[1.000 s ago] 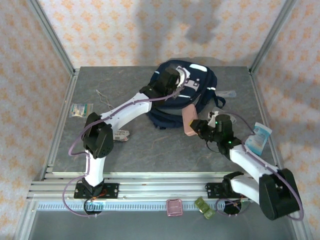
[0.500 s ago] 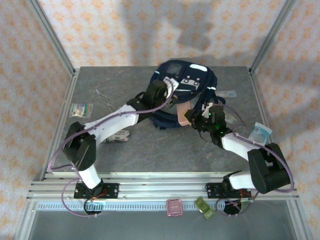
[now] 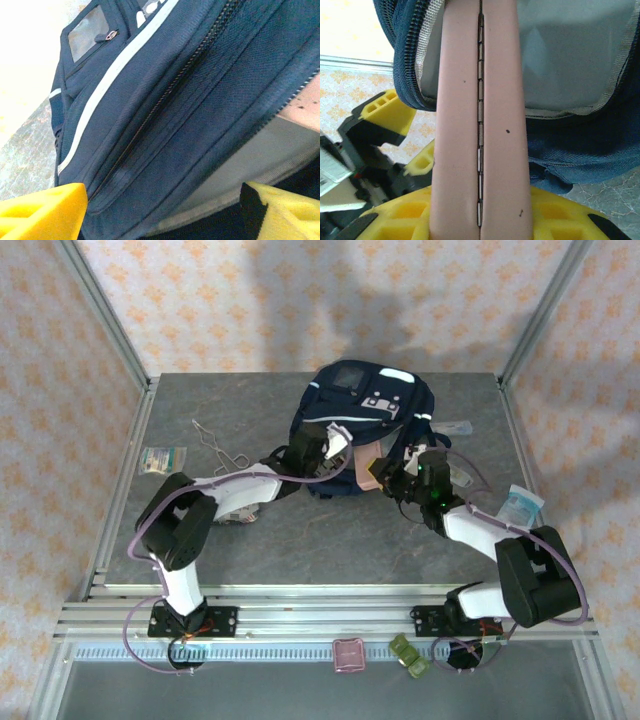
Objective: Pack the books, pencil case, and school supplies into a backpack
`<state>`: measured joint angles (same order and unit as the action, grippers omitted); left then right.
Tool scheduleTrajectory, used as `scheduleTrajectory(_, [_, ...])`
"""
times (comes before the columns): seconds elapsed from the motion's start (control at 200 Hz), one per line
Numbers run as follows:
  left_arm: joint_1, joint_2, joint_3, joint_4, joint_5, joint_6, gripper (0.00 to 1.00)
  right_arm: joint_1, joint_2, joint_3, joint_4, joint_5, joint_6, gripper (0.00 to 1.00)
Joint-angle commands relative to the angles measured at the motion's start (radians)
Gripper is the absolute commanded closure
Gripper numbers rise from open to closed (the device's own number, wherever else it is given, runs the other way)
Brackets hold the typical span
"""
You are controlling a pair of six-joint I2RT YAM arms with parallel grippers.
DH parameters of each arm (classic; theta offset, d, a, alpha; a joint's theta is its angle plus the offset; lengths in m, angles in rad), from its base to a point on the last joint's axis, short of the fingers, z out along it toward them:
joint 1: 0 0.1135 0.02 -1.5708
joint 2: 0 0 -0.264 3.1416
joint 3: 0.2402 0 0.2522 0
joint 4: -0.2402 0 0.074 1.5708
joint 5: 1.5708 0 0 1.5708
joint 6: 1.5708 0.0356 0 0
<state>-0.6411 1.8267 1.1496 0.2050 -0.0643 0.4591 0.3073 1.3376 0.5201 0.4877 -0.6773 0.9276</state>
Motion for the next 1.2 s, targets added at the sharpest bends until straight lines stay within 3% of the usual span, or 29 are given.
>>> scheduleTrajectory(0.0, [-0.005,0.068,0.036,0.15,-0.122,0.062,0.22,0.001,-0.054,0.053,0.131,0.039,-0.004,0.88])
scheduleTrajectory(0.045, [-0.005,0.111,0.072,0.142,-0.162,0.067,0.29,0.001,-0.06,0.048,0.13,0.041,-0.005,0.88])
scheduleTrajectory(0.09, [-0.004,0.14,0.112,0.113,-0.181,0.068,0.44,0.0,-0.062,0.043,0.127,0.041,-0.006,0.88])
scheduleTrajectory(0.15, [-0.006,0.163,0.15,0.084,-0.199,0.069,0.71,0.001,-0.066,0.037,0.125,0.042,-0.007,0.88])
scheduleTrajectory(0.265, [-0.006,0.148,0.188,0.037,-0.203,0.045,1.0,0.0,-0.065,0.015,0.124,0.045,-0.007,0.88])
scheduleTrajectory(0.511, [-0.008,0.038,0.346,-0.183,-0.15,-0.137,1.0,0.0,-0.037,-0.046,0.161,0.041,0.004,0.88])
scheduleTrajectory(0.726, [-0.027,-0.029,0.445,-0.244,-0.104,-0.253,1.0,0.001,0.076,-0.046,0.232,0.032,0.04,0.89])
scheduleTrajectory(0.896, [-0.064,-0.037,0.461,-0.282,-0.09,-0.275,1.0,0.011,0.141,0.032,0.244,0.019,0.077,0.9])
scheduleTrajectory(1.051, [-0.075,-0.036,0.46,-0.293,-0.052,-0.382,1.0,0.035,0.253,0.141,0.295,0.018,0.18,0.88])
scheduleTrajectory(1.136, [-0.075,-0.041,0.46,-0.291,-0.044,-0.433,1.0,0.041,0.338,0.189,0.365,0.047,0.276,0.84])
scheduleTrajectory(1.196, [-0.075,-0.043,0.46,-0.288,-0.043,-0.458,1.0,0.044,0.403,0.249,0.331,0.057,0.279,0.72])
